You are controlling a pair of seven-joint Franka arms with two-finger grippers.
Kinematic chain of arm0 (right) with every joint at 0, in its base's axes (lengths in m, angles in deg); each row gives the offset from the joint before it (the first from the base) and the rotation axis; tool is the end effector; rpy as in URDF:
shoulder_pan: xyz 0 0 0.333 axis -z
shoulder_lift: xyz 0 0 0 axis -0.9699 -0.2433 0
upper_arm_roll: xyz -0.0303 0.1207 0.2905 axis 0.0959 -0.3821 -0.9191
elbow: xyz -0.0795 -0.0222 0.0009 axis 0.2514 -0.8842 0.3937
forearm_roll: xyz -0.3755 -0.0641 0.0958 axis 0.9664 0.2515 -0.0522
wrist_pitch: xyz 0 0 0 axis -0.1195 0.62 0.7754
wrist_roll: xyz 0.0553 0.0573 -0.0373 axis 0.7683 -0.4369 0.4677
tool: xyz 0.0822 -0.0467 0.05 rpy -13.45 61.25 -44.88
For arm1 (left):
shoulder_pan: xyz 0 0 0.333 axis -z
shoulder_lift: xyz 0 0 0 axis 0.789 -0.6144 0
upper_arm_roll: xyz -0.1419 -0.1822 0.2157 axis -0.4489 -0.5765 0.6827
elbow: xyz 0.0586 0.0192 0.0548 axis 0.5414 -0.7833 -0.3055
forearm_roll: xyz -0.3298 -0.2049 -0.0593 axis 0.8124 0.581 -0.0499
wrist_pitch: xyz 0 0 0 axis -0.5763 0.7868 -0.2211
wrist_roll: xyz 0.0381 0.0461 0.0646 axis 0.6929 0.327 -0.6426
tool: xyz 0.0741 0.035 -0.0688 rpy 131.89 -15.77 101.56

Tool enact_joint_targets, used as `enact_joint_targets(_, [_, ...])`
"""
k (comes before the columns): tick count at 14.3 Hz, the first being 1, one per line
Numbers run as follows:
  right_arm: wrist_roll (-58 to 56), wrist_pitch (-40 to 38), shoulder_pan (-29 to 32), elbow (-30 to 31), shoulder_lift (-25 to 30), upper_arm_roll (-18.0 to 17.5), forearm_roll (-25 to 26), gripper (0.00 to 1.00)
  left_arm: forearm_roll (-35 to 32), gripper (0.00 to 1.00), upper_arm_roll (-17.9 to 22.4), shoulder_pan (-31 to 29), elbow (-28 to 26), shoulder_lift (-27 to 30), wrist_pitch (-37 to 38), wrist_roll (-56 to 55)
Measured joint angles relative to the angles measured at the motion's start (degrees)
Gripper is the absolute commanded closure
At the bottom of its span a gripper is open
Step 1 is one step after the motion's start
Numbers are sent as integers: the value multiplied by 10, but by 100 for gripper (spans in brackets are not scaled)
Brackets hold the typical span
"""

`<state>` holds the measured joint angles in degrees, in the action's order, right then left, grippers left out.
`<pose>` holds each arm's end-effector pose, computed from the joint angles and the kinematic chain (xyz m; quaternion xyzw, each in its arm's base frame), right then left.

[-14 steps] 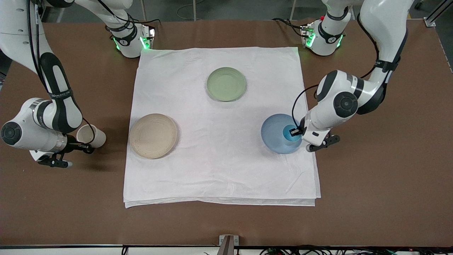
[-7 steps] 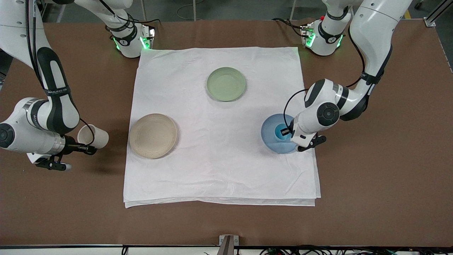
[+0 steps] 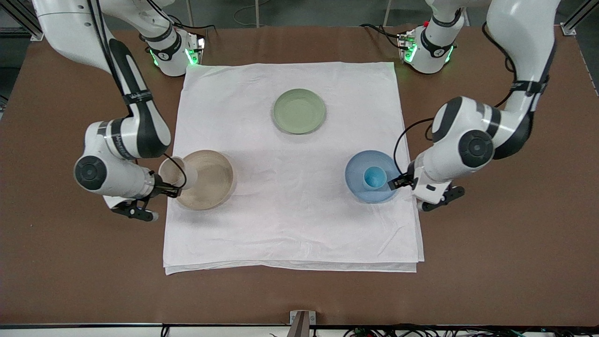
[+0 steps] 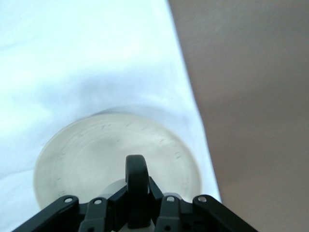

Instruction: Place blue cup in blue plate and white mug in gray plate

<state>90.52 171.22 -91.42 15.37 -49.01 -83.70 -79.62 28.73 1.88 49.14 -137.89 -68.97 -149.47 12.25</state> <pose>0.6189 0.1271 0.2866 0.9889 -0.1199 -0.0882 0.0033 0.6199 -0.1938 0.3949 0.9813 0.1798 -0.0609 0.0323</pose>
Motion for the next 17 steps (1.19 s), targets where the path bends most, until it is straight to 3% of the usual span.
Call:
enact_joint_targets(4, [3, 56, -24, 38, 0, 1, 58, 100, -64, 0, 15, -11, 129, 22, 145, 61])
enact_joint_targets(7, [3, 97, -25, 65, 0, 2, 65, 100, -118, 0, 18, -44, 156, 36, 157, 135])
enact_joint_targets(10, [3, 119, -32, 73, 0, 2, 66, 95, -100, 0, 17, -107, 162, 77, 176, 239])
enact_joint_targets(11, [3, 122, -36, 74, -1, 2, 66, 72, -86, 0, 17, -124, 162, 93, 196, 264])
enact_joint_targets(12, [3, 123, -40, 74, -1, 2, 66, 25, -73, 0, 17, -136, 162, 108, 216, 284])
enact_joint_targets(13, [3, 123, -42, 74, -1, 2, 66, 0, -61, 0, 17, -144, 162, 122, 232, 302])
enact_joint_targets(16, [3, 123, -43, 74, -1, 4, 66, 0, -30, 0, 26, -142, 160, 145, 252, 325])
enact_joint_targets(17, [3, 122, -43, 73, -1, 5, 66, 0, -17, 0, 50, -123, 156, 153, 254, 326])
